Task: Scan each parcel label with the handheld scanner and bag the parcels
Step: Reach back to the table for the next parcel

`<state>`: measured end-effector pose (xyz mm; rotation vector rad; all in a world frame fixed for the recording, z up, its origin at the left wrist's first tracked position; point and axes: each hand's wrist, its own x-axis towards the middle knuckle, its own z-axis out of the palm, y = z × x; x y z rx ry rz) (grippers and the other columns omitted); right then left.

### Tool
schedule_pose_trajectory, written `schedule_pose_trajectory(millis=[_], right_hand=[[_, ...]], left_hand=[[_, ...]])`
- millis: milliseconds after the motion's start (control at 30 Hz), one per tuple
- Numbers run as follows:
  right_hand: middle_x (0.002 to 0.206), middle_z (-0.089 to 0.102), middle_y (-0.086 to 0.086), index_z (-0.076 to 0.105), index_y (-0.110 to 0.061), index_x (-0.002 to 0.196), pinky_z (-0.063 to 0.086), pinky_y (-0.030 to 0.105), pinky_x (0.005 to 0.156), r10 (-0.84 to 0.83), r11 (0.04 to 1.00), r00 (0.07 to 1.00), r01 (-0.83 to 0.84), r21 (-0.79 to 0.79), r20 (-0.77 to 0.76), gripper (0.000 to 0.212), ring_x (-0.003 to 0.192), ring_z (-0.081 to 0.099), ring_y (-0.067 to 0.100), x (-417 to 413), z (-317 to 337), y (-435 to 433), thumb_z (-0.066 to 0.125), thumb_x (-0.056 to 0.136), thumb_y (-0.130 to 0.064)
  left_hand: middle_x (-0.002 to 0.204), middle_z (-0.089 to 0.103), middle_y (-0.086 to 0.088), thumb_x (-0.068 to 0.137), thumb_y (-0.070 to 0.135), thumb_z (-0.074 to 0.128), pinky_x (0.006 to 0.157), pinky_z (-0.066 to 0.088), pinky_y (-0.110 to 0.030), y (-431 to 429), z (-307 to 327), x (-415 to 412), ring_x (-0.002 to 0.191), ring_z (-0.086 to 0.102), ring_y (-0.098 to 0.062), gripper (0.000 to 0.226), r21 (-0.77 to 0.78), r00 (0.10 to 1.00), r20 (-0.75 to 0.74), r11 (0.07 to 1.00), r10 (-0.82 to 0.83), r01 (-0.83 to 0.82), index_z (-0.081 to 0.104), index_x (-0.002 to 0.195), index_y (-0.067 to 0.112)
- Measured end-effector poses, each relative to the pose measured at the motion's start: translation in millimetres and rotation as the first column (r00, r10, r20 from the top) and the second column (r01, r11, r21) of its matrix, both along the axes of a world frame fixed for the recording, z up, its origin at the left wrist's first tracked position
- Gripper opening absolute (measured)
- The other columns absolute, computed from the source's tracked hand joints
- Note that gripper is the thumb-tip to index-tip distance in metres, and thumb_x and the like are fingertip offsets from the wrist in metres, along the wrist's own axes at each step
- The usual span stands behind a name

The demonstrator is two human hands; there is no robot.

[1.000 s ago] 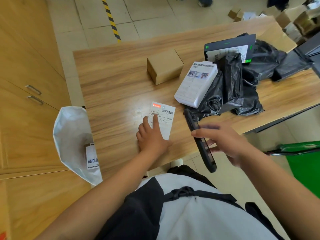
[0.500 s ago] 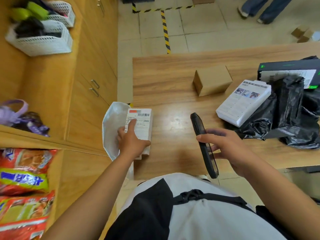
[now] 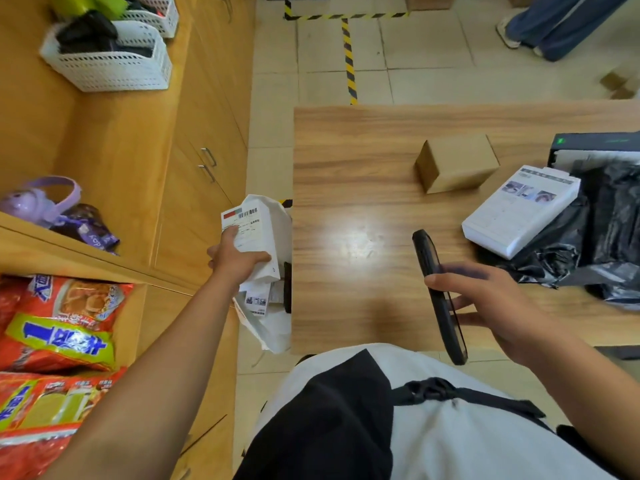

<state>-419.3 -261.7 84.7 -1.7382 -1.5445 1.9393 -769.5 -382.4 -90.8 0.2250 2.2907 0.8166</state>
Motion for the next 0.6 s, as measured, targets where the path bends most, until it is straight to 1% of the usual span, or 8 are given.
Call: schedule_pose_trajectory(millis=[67,133,233,333,400,433,500,600], right_hand=[[0.086,0.080,0.005,0.081,-0.024,0.094,0.054,0.020,0.049,-0.012,1.000,0.999,0.012,0.008,0.039,0.023,0.058,0.071,0.010,3,-1,-3,0.085,0.073,-0.031],[0.086,0.080,0.001,0.077,-0.023,0.103,0.054,0.020,0.050,-0.015,1.000,0.998,0.014,0.018,0.068,0.034,0.060,0.071,0.009,6,0,-8,0.085,0.072,-0.034],[0.087,0.080,0.001,0.079,-0.024,0.101,0.054,0.022,0.051,-0.022,0.999,0.998,0.020,0.035,0.064,0.050,0.061,0.071,0.011,9,2,-14,0.086,0.056,-0.044],[0.088,0.080,0.001,0.077,-0.023,0.103,0.055,0.023,0.053,-0.050,0.998,0.997,0.047,0.047,0.060,0.060,0.066,0.072,0.013,14,1,-18,0.083,0.050,-0.048],[0.086,0.080,-0.001,0.077,-0.023,0.100,0.054,0.022,0.051,-0.069,0.997,0.997,0.067,0.049,0.043,0.060,0.063,0.072,0.011,16,1,-21,0.082,0.047,-0.049],[0.086,0.080,-0.001,0.077,-0.022,0.098,0.054,0.022,0.051,-0.076,0.996,0.996,0.075,0.051,0.035,0.059,0.061,0.071,0.009,18,1,-22,0.082,0.047,-0.050],[0.084,0.080,0.000,0.077,-0.022,0.097,0.054,0.023,0.053,-0.096,0.994,0.995,0.095,0.045,0.024,0.054,0.059,0.070,0.007,21,-1,-22,0.082,0.049,-0.048],[0.077,0.080,0.000,0.075,-0.020,0.101,0.054,0.021,0.047,-0.143,0.989,0.990,0.143,0.030,-0.001,0.054,0.055,0.068,0.006,23,-3,-19,0.084,0.053,-0.043]], left_hand=[[0.143,0.025,-0.009,0.067,0.025,0.089,0.095,0.037,-0.036,3,-6,-1,0.129,0.034,-0.034,0.096,0.009,1.000,0.023,1.000,-0.012,0.012,0.035,0.146,0.037],[0.145,0.024,-0.009,0.068,0.026,0.089,0.101,0.038,-0.038,5,-11,-2,0.131,0.034,-0.034,0.096,0.004,0.999,0.031,0.999,-0.032,0.032,0.035,0.147,0.036],[0.148,0.025,-0.010,0.070,0.032,0.087,0.108,0.038,-0.045,6,-16,-5,0.134,0.032,-0.035,0.094,-0.062,0.995,-0.003,0.993,-0.104,0.104,0.034,0.147,0.035],[0.150,0.026,-0.010,0.078,0.031,0.079,0.107,0.038,-0.052,6,-16,-8,0.134,0.031,-0.037,0.080,-0.073,0.998,-0.055,0.997,-0.028,0.024,0.037,0.147,0.032],[0.149,0.032,-0.010,0.084,0.025,0.072,0.099,0.046,-0.050,5,-12,-8,0.127,0.041,-0.035,0.066,0.003,0.997,-0.049,0.998,0.055,-0.055,0.044,0.143,0.027],[0.146,0.038,-0.009,0.086,0.022,0.069,0.090,0.049,-0.044,4,-9,-5,0.119,0.048,-0.031,0.058,0.053,0.996,-0.023,0.995,0.083,-0.082,0.048,0.139,0.025],[0.138,0.052,-0.007,0.088,0.016,0.065,0.072,0.046,-0.028,4,-4,3,0.103,0.054,-0.022,0.040,0.157,0.995,0.023,0.983,0.098,-0.100,0.059,0.127,0.021],[0.120,0.065,-0.006,0.090,0.009,0.062,0.060,0.044,-0.019,13,9,20,0.084,0.059,-0.010,0.023,0.278,0.998,0.051,0.959,0.040,-0.053,0.067,0.109,0.021]])
